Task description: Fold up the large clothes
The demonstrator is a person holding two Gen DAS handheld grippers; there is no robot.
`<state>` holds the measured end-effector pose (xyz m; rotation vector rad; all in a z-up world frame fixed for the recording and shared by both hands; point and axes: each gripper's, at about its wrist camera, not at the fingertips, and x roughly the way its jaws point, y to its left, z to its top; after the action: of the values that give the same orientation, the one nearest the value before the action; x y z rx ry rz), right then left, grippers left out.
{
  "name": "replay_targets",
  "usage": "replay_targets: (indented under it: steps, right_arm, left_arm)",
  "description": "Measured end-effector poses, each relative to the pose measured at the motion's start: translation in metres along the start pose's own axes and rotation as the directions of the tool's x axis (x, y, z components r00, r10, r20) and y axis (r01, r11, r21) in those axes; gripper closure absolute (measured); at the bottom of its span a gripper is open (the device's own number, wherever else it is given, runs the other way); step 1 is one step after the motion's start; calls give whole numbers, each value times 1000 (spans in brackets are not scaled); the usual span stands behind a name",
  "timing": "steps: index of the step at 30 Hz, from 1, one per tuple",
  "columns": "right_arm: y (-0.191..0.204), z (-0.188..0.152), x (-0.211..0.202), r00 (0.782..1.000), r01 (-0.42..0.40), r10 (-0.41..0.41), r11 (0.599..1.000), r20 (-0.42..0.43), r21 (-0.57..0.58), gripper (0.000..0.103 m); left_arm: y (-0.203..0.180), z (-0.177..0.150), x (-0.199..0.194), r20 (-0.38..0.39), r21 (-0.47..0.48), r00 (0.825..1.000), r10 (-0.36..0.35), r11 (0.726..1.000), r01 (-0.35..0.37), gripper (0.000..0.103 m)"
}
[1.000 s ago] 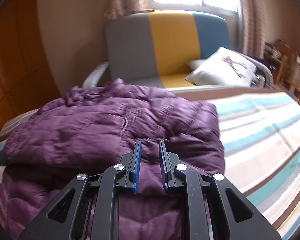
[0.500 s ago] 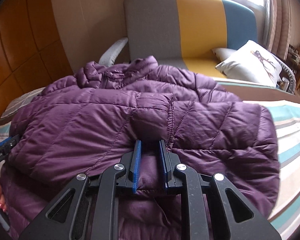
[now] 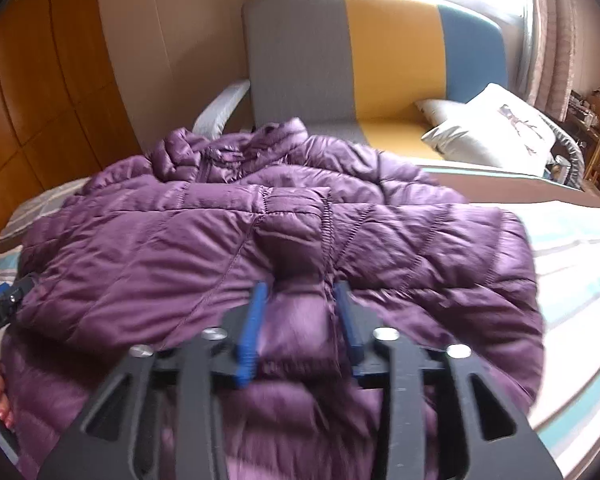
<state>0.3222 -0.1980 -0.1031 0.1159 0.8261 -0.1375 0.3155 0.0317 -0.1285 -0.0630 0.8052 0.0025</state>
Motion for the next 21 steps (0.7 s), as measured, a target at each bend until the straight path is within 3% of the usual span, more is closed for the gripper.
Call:
replay_targets:
  steps: [7,21]
  right_arm:
    - [4,-18,-38,1000,2,-2,999,-2,-42,62]
    - [-7,-86,-103,998,-33,31,998,-62,-46,62]
  left_arm:
    - [0,-27,-35,-5,-5,998,-63,998,63,4]
    - [3,-99,-91,-43,139,989,-140,980,145,2]
